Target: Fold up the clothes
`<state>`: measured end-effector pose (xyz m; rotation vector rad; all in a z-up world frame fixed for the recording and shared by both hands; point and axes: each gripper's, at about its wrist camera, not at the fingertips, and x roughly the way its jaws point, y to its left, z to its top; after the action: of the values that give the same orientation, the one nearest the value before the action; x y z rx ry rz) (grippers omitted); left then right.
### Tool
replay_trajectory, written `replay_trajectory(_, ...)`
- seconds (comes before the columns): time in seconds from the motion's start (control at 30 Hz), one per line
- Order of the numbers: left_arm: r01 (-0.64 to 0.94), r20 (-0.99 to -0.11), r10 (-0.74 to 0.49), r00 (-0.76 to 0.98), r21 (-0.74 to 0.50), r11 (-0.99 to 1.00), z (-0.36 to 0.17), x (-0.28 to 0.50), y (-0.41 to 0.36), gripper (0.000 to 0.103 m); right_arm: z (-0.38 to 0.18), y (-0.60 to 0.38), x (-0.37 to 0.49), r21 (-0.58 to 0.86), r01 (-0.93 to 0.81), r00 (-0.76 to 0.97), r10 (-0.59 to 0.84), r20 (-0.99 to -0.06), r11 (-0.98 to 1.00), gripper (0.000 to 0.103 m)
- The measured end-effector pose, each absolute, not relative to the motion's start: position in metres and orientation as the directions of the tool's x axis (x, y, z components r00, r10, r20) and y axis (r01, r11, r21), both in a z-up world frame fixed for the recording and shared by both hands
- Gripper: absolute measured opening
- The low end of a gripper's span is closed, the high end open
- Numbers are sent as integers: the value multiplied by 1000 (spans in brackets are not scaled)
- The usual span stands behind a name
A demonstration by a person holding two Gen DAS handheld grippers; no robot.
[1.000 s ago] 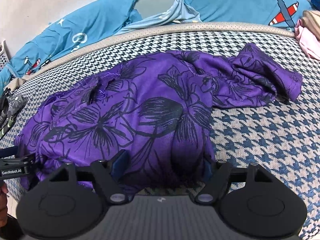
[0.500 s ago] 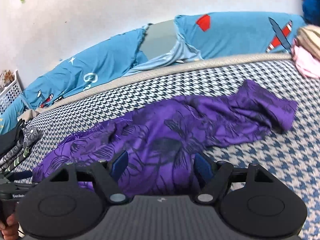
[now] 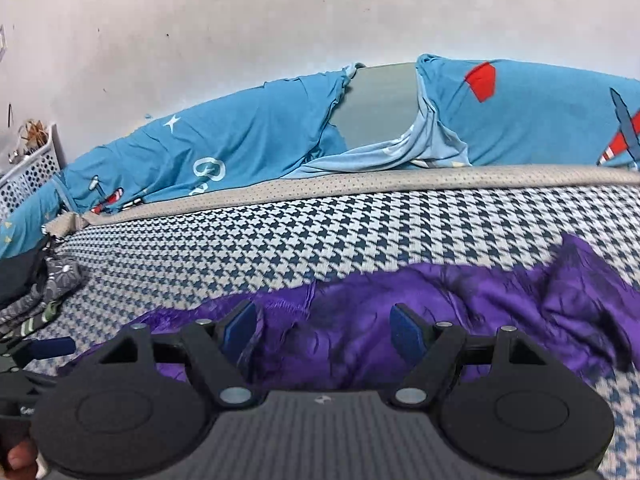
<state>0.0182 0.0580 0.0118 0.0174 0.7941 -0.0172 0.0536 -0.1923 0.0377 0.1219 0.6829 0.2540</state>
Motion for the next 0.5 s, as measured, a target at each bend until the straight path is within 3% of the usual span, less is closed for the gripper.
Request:
replay_trajectory(0.23,40,-733,-30,679,-3,999,5,37,56,103,27,-184,95,168,-216,730,273,-627,962,73)
replay_trajectory(0.5,42,-770,-25,638,2,999,-6,47,58,103,-8,-163,123,32,-283,646,215,-733,959,73)
